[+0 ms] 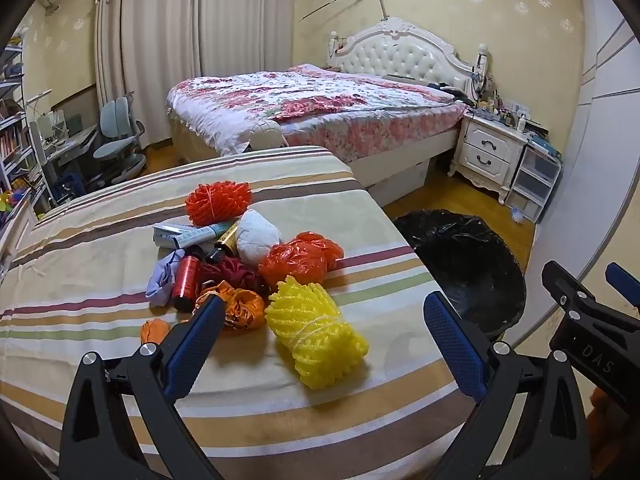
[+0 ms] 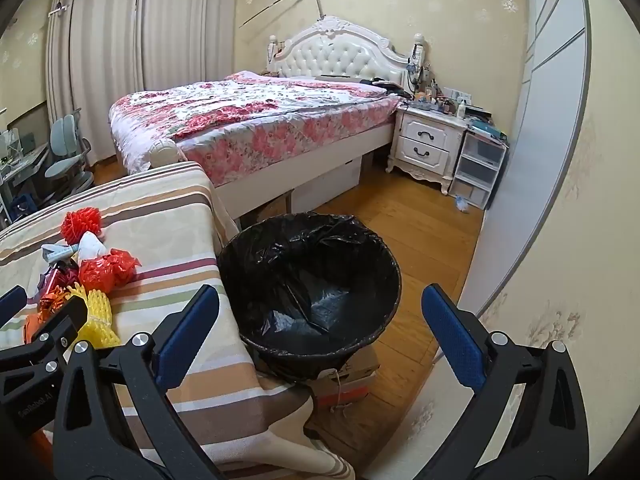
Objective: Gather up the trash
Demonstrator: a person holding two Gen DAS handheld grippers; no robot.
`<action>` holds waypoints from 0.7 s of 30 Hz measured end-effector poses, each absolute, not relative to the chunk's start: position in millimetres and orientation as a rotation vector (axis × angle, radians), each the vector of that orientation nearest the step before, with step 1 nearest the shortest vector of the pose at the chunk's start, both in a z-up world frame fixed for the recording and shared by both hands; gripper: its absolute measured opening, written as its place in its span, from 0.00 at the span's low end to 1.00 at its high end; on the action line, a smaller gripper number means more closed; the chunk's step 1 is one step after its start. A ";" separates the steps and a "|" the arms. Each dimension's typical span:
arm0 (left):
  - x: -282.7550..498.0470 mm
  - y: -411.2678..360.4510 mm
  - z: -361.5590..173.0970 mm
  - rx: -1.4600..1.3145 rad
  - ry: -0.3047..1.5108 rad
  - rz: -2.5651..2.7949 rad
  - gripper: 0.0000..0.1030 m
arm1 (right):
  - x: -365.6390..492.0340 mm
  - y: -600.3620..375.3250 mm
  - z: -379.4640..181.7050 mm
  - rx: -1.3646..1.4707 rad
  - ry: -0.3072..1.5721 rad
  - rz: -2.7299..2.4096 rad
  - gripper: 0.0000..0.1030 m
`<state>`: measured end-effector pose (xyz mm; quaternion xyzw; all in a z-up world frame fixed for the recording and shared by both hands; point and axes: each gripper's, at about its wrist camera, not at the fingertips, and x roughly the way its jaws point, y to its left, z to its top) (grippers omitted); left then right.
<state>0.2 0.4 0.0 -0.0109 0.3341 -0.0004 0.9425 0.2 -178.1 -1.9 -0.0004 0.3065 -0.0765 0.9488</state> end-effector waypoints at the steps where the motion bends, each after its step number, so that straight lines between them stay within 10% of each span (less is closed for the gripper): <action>1: 0.3 0.6 -0.1 -0.027 0.683 -0.003 0.94 | -0.1 -178.3 -1.9 0.003 0.623 -0.155 0.96; 21: -0.7 3.8 -1.0 -0.024 0.688 0.009 0.94 | -7.1 -179.3 -4.1 0.015 0.637 -0.152 0.96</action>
